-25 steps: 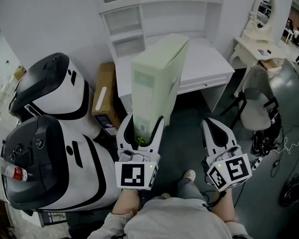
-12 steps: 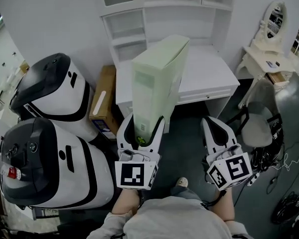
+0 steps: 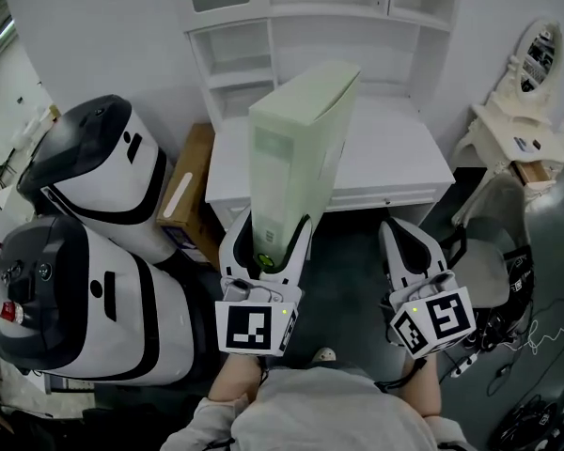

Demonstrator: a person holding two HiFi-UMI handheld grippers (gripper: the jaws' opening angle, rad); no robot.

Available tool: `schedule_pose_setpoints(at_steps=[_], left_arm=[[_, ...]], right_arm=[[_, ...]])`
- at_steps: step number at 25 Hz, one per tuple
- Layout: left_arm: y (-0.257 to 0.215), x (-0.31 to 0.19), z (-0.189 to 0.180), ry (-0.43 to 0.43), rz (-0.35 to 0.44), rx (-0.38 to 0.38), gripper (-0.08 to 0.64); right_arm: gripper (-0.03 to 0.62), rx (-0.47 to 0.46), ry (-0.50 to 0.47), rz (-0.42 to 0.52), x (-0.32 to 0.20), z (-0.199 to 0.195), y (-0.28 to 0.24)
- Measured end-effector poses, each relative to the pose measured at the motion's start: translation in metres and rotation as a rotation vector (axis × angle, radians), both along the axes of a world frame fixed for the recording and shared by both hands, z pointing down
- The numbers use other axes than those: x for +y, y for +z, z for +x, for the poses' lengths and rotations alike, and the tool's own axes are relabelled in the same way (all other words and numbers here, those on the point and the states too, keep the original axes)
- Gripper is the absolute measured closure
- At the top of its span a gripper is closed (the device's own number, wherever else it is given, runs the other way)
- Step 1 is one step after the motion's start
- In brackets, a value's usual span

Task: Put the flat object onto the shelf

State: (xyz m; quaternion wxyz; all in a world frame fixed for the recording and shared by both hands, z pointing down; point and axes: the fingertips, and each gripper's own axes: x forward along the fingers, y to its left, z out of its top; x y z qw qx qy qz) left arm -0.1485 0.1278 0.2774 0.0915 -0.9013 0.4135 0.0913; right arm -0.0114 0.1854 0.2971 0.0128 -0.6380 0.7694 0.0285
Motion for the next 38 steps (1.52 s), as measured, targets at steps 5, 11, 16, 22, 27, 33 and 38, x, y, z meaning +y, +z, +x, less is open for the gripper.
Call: schedule_pose_setpoints(at_steps=[5,11,16,22,27,33,38], left_arm=[[0.000,-0.006,0.021,-0.021,0.010,0.003,0.270],[0.000,-0.018,0.035,-0.029,0.006,0.010,0.270],[0.001,-0.037,0.040,-0.025,0.007,0.007,0.270],[-0.001,-0.073,0.049,0.001,0.007,0.006,0.270],[-0.003,-0.111,0.057,0.027,0.006,0.002,0.270],[-0.006,-0.160,0.065,0.060,0.010,-0.004,0.270],[-0.008,-0.198,0.072,0.092,0.017,-0.009,0.270]], right_arm=[[0.587,-0.015,-0.020,-0.001,-0.009,0.026,0.006],[0.586,-0.030,-0.034,-0.010,-0.025,0.040,0.012],[0.587,-0.030,-0.032,-0.010,-0.045,0.046,0.013],[0.586,-0.032,-0.007,-0.010,-0.079,0.053,0.011],[0.588,-0.031,0.010,-0.006,-0.116,0.057,0.009],[0.587,-0.035,0.041,0.003,-0.161,0.063,0.005],[0.586,-0.032,0.067,0.008,-0.197,0.066,0.004]])
